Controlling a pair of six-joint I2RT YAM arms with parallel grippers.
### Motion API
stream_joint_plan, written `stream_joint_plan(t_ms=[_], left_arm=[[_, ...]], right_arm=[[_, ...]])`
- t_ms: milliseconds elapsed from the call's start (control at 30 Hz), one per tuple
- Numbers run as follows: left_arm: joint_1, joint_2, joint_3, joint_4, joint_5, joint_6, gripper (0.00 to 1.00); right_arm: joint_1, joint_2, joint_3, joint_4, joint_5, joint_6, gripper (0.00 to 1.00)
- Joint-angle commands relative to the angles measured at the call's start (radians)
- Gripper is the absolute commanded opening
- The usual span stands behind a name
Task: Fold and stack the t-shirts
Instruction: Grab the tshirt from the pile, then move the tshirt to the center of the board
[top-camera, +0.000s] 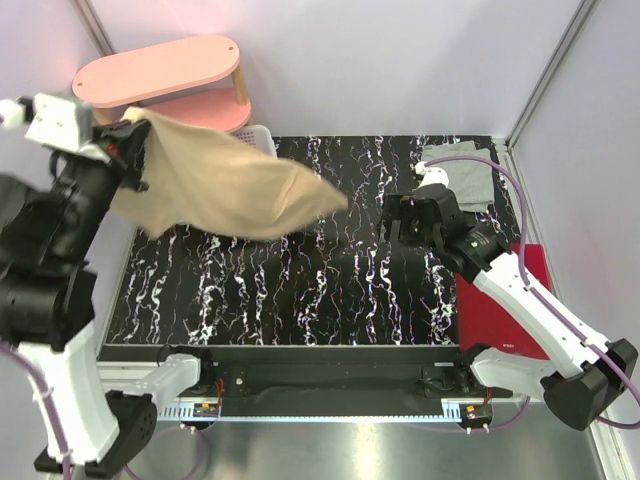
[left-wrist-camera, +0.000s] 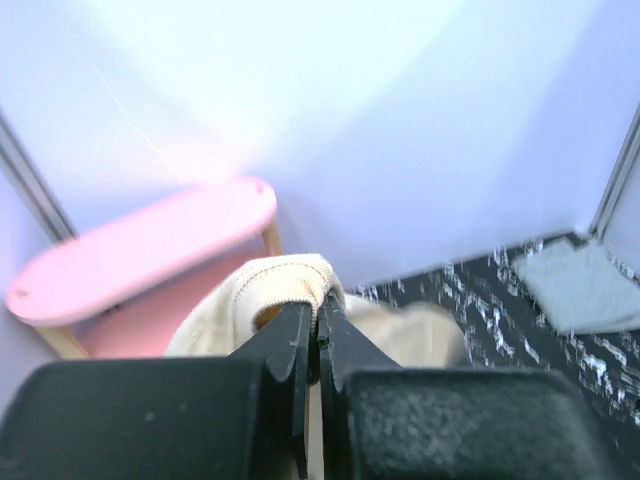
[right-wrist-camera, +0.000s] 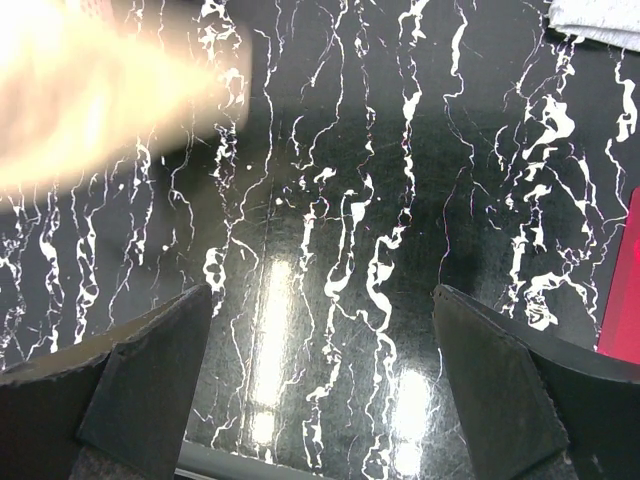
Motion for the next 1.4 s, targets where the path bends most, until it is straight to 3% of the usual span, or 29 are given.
stream_joint_plan(t_ms=[0, 167, 267, 400, 500, 667, 867, 1000, 1067, 1300, 1367], left_arm=[[0.003, -0.001, -0.011, -0.102, -0.012, 0.002, 0.0], [0.001, -0.017, -0.014, -0.16, 0.05, -0.025, 0.0], [-0.002, -0.002, 0.0, -0.173, -0.008, -0.039, 0.0], [-0.002, 0.054, 0.127, -0.173, -0.337, -0.059, 0.0], [-0.002, 0.086, 0.224, -0.173, -0.494, -0.042, 0.0], [-0.002, 0.081, 0.311, -0.142, -0.578, -0.007, 0.0], [-0.002, 0.064, 0.27, -0.167, -0.357, -0.055, 0.0], [-0.003, 0.106, 0.213, -0.203, -0.054, -0.133, 0.0], [-0.026, 0.144, 0.179, -0.206, 0.02, -0.162, 0.0], [-0.317, 0.274, 0.08, -0.245, 0.089, -0.073, 0.0], [-0.477, 0.333, 0.069, -0.266, 0.045, 0.005, 0.04]], right_arm=[[-0.001, -0.051, 0.01, -0.009, -0.017, -0.011, 1.0], [-0.003, -0.083, 0.019, -0.023, -0.04, -0.006, 1.0], [-0.001, -0.095, 0.034, -0.036, -0.048, -0.005, 1.0], [-0.001, -0.113, 0.045, -0.053, -0.054, -0.011, 1.0], [-0.001, -0.121, 0.041, -0.056, -0.058, -0.012, 1.0], [-0.001, -0.133, 0.027, -0.059, -0.066, -0.017, 1.0], [-0.001, -0.153, 0.019, -0.064, -0.063, -0.026, 1.0], [-0.001, -0.166, 0.021, -0.073, -0.052, -0.031, 1.0], [-0.003, -0.17, 0.021, -0.078, -0.046, -0.029, 0.99], [-0.003, -0.164, 0.038, -0.099, -0.023, -0.018, 1.0], [-0.001, -0.155, 0.056, -0.107, -0.02, -0.014, 1.0]])
